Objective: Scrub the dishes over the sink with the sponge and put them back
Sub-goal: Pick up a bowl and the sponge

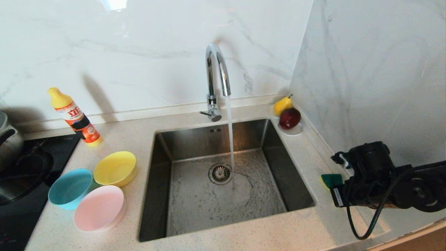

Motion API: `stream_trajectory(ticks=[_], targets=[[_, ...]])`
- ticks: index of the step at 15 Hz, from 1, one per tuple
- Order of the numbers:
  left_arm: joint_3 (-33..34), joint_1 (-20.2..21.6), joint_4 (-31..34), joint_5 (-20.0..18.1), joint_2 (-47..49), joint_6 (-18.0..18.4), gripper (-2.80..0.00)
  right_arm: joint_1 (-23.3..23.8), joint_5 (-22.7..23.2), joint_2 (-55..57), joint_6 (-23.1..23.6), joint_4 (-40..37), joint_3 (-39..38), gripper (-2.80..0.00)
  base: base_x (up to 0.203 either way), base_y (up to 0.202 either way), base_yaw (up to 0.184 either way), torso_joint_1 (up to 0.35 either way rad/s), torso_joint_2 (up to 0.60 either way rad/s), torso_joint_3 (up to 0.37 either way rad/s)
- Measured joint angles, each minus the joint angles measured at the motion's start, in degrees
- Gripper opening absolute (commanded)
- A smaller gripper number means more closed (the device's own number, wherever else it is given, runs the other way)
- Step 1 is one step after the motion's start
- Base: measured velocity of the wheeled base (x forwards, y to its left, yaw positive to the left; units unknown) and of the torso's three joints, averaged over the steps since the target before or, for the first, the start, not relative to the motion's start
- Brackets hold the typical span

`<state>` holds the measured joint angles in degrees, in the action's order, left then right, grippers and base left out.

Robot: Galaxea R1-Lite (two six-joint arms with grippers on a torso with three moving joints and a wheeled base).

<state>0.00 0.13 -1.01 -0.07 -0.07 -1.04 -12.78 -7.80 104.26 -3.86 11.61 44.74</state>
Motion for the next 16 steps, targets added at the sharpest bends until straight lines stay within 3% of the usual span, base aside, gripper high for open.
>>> stream_trajectory(ticks=[3, 9, 16], targets=[[0.0, 0.0, 0.0, 0.0, 0.0, 0.0, -2.80, -0.9, 2.3, -5.0, 0.0, -6.2, 1.9, -2.80, 0.000, 0.000, 0.000, 0.000, 0.00, 0.000], [0.0, 0.0, 0.0, 0.0, 0.0, 0.0, -2.80, -5.6, 13.3, -16.2, -0.2, -20.4, 3.8, -2.80, 0.000, 0.000, 0.000, 0.000, 0.00, 0.000], [0.0, 0.0, 0.0, 0.0, 0.0, 0.0, -2.80, -16.7, 13.8, -25.3, -1.9, -26.4, 3.2, -2.80, 0.000, 0.000, 0.000, 0.000, 0.00, 0.000]])
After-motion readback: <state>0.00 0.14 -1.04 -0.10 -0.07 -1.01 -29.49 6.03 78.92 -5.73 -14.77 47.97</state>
